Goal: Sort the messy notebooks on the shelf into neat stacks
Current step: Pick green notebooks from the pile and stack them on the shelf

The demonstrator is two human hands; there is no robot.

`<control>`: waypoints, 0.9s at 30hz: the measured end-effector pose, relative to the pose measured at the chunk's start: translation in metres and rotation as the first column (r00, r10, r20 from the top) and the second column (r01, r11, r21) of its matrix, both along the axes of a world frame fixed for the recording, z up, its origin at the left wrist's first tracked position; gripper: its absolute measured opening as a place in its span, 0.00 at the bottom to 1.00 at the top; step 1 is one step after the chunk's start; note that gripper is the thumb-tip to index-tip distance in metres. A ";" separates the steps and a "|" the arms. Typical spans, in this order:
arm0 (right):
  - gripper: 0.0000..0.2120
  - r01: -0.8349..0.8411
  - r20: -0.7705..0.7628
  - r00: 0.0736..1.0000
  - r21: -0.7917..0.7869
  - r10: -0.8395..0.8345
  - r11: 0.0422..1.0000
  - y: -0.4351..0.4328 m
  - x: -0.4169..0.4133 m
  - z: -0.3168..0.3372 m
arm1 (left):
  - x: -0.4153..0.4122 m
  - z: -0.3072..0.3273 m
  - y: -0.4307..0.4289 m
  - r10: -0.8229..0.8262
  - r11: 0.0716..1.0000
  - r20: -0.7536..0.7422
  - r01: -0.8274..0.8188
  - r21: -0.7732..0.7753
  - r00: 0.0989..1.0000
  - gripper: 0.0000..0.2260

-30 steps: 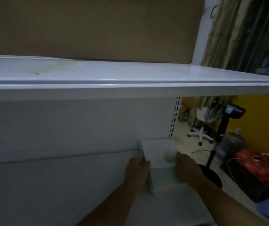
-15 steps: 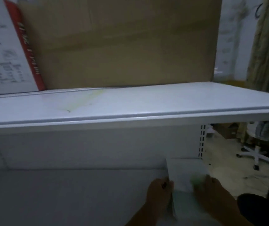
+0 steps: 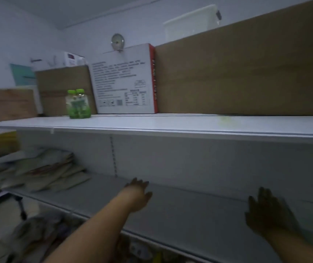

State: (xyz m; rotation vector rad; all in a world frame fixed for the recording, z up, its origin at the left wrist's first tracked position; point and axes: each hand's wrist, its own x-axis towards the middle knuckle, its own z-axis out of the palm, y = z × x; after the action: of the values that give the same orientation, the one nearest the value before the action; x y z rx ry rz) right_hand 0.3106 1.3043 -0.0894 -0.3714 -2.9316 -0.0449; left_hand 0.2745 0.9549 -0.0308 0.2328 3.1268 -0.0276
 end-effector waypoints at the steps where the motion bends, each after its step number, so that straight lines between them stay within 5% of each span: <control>1: 0.29 -0.091 0.088 0.992 -0.019 0.092 0.996 -0.055 0.002 0.012 | 0.005 0.005 -0.035 0.059 0.998 -0.024 -0.059 -0.002 0.998 0.28; 4: 0.30 -0.425 0.146 0.886 -0.124 0.440 0.897 -0.188 0.000 0.016 | 0.025 0.009 -0.120 0.152 0.988 -0.017 -0.152 -0.006 0.988 0.29; 8: 0.30 -0.635 0.217 0.729 -0.138 0.649 0.760 -0.297 0.002 0.023 | 0.044 0.009 -0.185 0.168 0.985 0.005 -0.168 0.030 0.986 0.28; 14: 0.32 -0.720 0.277 0.630 -0.142 0.726 0.679 -0.385 -0.029 0.028 | 0.035 0.009 -0.260 0.224 0.975 -0.001 -0.224 0.008 0.975 0.27; 27: 0.30 -0.892 0.148 0.433 -0.073 0.889 0.447 -0.579 -0.193 0.030 | -0.047 0.033 -0.427 0.415 0.910 -0.026 -0.415 0.008 0.910 0.27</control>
State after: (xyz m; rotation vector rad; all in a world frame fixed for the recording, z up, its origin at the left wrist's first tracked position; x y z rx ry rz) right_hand 0.1177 0.7252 -0.0596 1.3007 -2.8458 0.0553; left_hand 0.2279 0.5278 0.0020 -0.4396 3.1286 -0.0246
